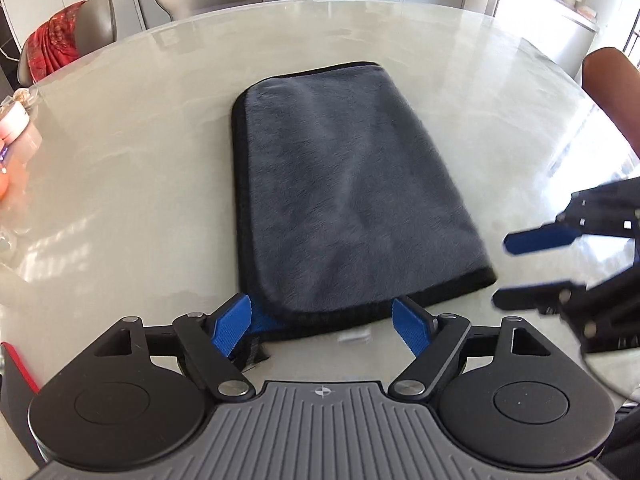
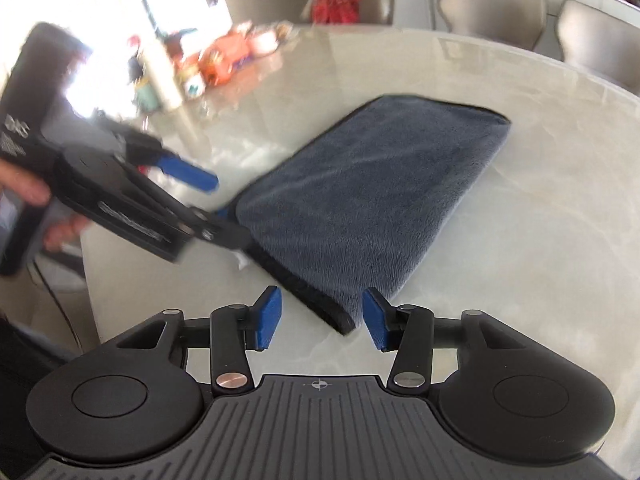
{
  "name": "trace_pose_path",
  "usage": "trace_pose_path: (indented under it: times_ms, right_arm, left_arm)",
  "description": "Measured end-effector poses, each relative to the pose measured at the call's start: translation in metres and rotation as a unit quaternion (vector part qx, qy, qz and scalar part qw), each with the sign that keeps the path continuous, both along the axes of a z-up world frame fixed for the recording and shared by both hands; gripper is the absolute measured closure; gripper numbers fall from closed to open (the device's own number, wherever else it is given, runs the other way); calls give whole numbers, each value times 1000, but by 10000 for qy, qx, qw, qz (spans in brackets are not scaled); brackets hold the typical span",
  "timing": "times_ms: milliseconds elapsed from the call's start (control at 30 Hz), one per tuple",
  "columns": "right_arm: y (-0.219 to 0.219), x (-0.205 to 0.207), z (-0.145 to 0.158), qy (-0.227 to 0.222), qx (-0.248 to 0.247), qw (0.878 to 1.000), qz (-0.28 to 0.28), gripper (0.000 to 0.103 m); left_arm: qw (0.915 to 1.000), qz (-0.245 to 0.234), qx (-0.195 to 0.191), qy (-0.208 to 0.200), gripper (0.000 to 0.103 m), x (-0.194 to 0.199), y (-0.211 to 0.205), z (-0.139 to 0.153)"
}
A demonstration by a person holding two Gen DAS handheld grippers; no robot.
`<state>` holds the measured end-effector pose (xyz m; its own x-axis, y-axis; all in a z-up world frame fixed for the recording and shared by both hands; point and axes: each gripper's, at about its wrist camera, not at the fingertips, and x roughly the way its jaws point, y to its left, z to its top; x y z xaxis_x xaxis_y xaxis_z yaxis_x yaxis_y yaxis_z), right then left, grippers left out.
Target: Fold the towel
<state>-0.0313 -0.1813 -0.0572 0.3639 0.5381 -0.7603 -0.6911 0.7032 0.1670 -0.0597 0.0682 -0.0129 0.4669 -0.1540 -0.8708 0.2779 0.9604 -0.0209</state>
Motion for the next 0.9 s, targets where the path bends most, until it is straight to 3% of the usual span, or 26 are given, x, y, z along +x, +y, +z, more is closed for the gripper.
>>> trace_pose_path:
  times_ms: [167, 433, 500, 633, 767, 900]
  right_arm:
    - [18, -3, -2, -233, -484, 9981, 289, 57]
    - [40, -10, -7, -451, -1189, 9905, 517, 57]
    - [45, -10, -9, -399, -1244, 9900, 538, 58]
    - [51, -7, -12, -387, -1445, 9874, 524, 72]
    - [55, -2, -13, -371, -1566, 9856, 515, 76]
    - [59, -1, -14, -385, -1705, 9833, 505, 84]
  left_arm:
    - [9969, -774, -82, -135, 22, 2, 20, -3]
    - [9754, -2165, 14, -416, 22, 2, 21, -8]
    - [9717, -2313, 57, -469, 22, 1, 20, -10]
    - [9661, -2538, -36, -466, 22, 2, 20, -13]
    - [9609, -2694, 45, -640, 22, 2, 18, -13]
    - [9495, -3010, 215, -864, 22, -1, 11, -13]
